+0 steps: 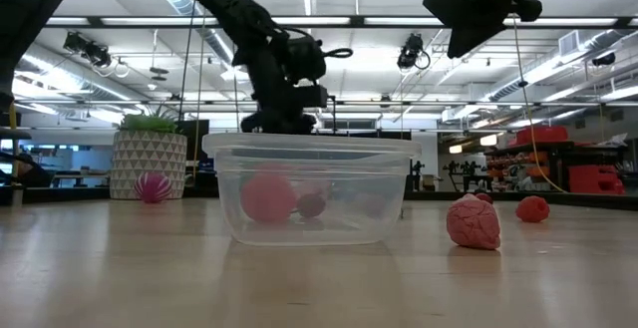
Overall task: Pick and placing Produce into tupperware
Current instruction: Put the red dragon fruit into the transparent bin
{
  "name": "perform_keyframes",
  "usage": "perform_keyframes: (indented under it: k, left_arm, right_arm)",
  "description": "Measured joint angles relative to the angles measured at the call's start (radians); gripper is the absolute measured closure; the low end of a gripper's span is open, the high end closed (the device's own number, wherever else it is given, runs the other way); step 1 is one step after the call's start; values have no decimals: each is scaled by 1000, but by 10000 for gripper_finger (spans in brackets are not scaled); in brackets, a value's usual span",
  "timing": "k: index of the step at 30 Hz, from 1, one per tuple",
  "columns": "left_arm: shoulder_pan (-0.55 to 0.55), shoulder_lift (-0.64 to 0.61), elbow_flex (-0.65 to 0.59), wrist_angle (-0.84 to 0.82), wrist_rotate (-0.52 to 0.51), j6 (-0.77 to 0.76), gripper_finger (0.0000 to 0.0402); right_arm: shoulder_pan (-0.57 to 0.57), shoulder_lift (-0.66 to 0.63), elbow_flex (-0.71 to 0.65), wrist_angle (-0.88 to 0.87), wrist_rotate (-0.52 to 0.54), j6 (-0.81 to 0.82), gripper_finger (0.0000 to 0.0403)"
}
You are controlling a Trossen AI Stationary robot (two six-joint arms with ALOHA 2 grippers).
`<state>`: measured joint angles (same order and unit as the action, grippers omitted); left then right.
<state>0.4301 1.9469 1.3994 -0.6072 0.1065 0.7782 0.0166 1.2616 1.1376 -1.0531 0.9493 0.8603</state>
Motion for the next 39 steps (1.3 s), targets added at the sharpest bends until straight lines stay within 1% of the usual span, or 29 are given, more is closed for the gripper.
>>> perform_keyframes:
  k: [4, 6, 12, 17, 23, 27, 34, 39]
  left_arm:
    - [-2, 0, -35, 128, -23, 72, 146]
    - [-3, -2, -36, 153, -23, 74, 146]
    - [1, -2, -37, 117, -24, 71, 145]
    - [8, 1, -53, 170, -23, 68, 145]
    - [12, 64, -54, 182, -24, 46, 145]
    - [11, 94, -51, 225, -26, 46, 146]
    - [11, 97, -51, 238, -43, 33, 147]
    - [-1, 93, -52, 236, -48, -3, 158]
  right_arm:
    - [0, 0, 0, 1, -10, 6, 330]
    - [0, 0, 0, 1, -10, 12, 330]
    - [0, 0, 0, 2, -9, 11, 330]
    - [0, 0, 0, 2, -9, 11, 330]
    - [0, 0, 0, 3, -9, 10, 330]
    - [0, 0, 0, 1, -9, 10, 330]
    - [-1, 0, 0, -2, -8, 2, 330]
    - [-1, 0, 0, -1, -8, 2, 330]
